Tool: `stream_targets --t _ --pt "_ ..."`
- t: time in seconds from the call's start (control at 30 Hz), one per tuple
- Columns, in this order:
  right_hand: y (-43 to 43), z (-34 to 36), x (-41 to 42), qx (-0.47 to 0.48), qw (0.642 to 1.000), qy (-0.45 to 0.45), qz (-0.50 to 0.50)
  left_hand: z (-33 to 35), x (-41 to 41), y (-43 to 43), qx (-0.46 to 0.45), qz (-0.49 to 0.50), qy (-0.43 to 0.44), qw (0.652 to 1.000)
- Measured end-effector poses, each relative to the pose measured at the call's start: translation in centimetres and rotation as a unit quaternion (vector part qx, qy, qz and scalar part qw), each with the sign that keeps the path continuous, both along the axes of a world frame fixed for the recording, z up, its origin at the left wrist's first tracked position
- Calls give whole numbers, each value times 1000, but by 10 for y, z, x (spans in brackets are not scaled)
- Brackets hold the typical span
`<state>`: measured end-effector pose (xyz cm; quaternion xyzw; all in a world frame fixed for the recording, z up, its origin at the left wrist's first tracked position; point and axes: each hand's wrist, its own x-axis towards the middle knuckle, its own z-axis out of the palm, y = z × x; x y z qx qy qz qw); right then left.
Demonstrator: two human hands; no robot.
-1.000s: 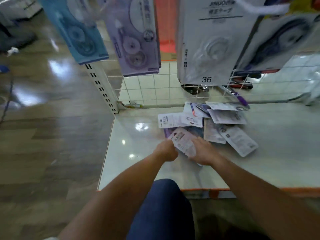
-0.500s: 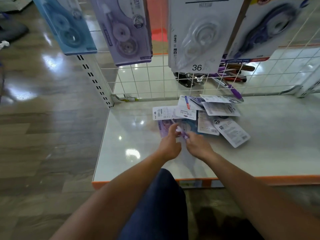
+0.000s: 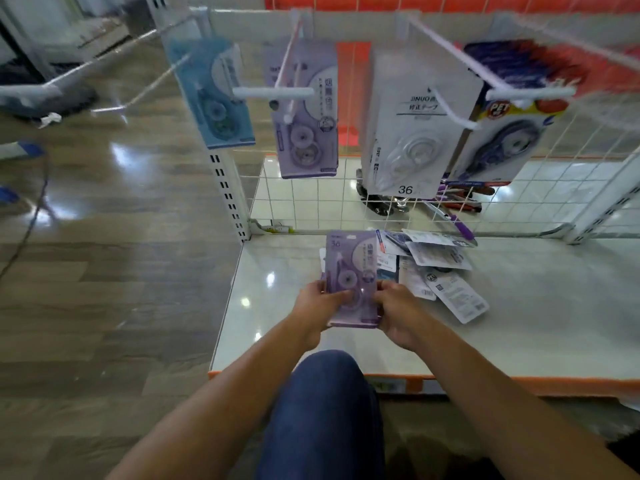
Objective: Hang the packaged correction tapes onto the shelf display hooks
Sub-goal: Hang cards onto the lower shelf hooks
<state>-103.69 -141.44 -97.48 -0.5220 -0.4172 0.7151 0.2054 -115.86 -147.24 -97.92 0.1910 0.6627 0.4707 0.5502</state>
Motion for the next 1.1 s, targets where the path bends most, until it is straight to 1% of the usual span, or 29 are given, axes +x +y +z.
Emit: stream_targets --t 0.13,0.2,0.3,0.37,0.47,0.6,0.7,0.77,0.87,1.1 --pt "-10 28 -13 36 998 8 53 19 -19 -24 47 6 -27 999" --pt "-12 44 -22 63 996 18 53 29 -27 -33 64 0 -10 998" --pt "-13 67 -32 117 993 26 18 46 -34 -44 101 -12 26 994" --pt "-15 86 -36 167 985 47 10 58 -37 -50 138 -19 66 988" --pt "-23 120 -38 255 962 97 3 75 -39 -58 210 -27 118 970" --pt "-39 156 -37 372 922 105 28 94 -41 -68 280 -12 179 943" --pt "-46 172 -38 426 898 105 26 106 -44 -70 308 -6 214 927" --pt "-45 178 -42 450 887 100 14 111 -46 -70 319 -5 222 921" --pt "-40 180 -48 467 880 87 -2 118 -48 -67 325 -7 226 918" --pt "-30 177 -58 477 874 89 -13 119 -51 -60 318 -1 242 916"
